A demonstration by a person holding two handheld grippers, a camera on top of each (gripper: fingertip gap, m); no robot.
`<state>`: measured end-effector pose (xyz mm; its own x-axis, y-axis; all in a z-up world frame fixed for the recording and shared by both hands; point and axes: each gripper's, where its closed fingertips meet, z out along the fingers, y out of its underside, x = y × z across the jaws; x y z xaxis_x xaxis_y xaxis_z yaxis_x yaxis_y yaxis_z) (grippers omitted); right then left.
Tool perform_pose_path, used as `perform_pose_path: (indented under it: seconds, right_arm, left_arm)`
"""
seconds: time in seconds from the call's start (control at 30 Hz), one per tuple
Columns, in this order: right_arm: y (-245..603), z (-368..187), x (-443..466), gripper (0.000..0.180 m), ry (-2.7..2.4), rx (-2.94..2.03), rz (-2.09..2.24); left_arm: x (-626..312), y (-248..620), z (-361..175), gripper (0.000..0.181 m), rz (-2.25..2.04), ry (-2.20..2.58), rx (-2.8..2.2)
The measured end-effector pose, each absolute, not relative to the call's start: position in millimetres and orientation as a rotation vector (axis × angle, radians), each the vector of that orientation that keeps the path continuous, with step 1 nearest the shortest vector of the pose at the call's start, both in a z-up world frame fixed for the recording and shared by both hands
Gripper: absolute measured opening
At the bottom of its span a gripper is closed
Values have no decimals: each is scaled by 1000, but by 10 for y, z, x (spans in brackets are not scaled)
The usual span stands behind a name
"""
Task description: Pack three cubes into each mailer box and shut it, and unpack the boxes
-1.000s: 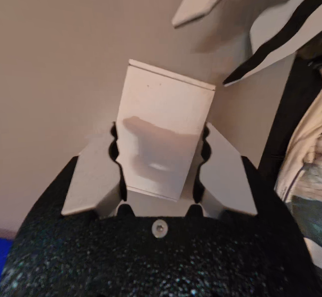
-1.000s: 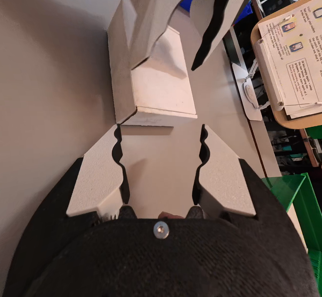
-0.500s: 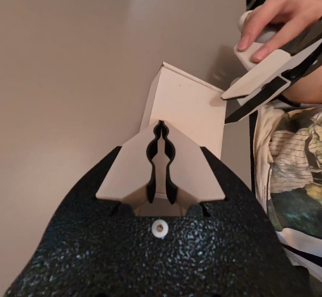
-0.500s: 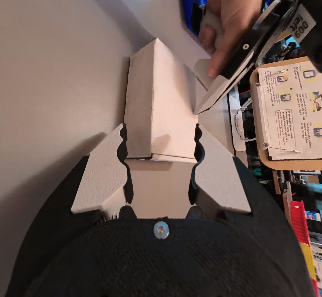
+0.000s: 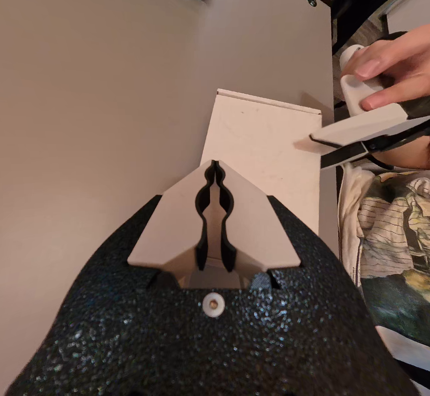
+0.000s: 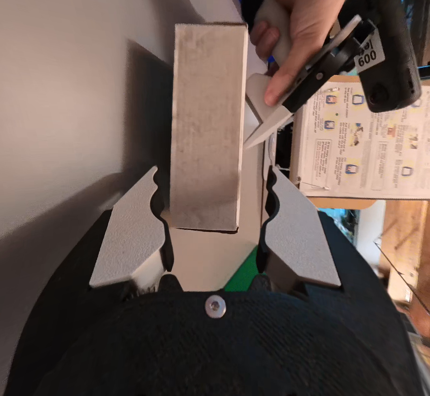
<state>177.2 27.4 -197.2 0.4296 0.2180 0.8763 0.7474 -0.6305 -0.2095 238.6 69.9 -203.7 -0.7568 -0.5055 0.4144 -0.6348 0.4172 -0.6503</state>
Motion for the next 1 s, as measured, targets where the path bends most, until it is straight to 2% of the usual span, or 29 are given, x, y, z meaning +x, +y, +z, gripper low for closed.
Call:
perform_pose_path:
  seconds: [0.2, 0.27, 0.43, 0.5, 0.63, 0.77, 1.0]
  right_arm:
    - [358, -2033, 1951, 85, -909, -2143, -1236]
    - [326, -2140, 2005, 68, -922, -2229, -1169]
    - [382, -1983, 1925, 66, -846, -2214, -971]
    - [372, -1901, 1908, 66, -824, -2233, -881]
    - [445, -1631, 1797, 65, -707, -2199, -528]
    - [457, -1562, 1729, 66, -517, -2208, -32]
    - [460, -1768, 1804, 65, -331, -2276, 310]
  left_arm:
    - [2420, 715, -2044, 0, 1263, -2503, 1050]
    - [2446, 741, -2040, 0, 1291, -2510, 1070]
    - [2544, 951, -1799, 20, 1523, -2650, 1149]
    - [2524, 1052, -1554, 39, 1701, -2698, 1176]
    - [2320, 1266, -1121, 41, 2019, -2687, 1218]
    - [1993, 1346, -838, 33, 2235, -2601, 1214]
    - [1508, 962, -917, 31, 2159, -3031, 902]
